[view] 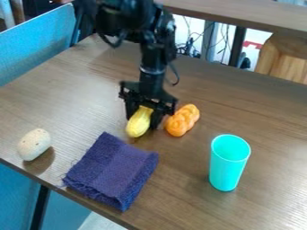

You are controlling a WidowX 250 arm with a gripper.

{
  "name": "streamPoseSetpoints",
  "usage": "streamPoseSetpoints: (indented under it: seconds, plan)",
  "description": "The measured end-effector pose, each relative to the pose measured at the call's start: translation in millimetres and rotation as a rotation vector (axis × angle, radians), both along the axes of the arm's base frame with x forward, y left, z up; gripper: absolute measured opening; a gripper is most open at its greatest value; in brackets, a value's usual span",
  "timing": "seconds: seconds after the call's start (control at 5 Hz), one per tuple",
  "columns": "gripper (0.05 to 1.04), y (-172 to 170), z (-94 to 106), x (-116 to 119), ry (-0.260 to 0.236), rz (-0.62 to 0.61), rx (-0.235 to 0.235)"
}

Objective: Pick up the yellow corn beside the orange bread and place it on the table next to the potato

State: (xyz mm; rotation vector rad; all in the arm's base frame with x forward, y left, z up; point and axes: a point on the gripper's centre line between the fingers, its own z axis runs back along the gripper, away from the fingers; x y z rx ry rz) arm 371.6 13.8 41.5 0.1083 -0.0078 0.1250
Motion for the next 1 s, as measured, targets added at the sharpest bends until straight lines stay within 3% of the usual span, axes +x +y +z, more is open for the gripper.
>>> streamPoseSetpoints:
  seconds: [0.2,0.4,0.8,1.0]
  plan:
    - [0.678,3.6,33.4,-20.7,-0.02,-0.05,0.012]
    - [0.678,25.3,43.7,-43.3,-0.029,-0.077,-0.004]
    - [0.678,105.6,37.7,-89.8,0.112,-0.114,-0.056]
    - [0.678,141.1,40.0,-108.7,0.128,-0.09,-0.073]
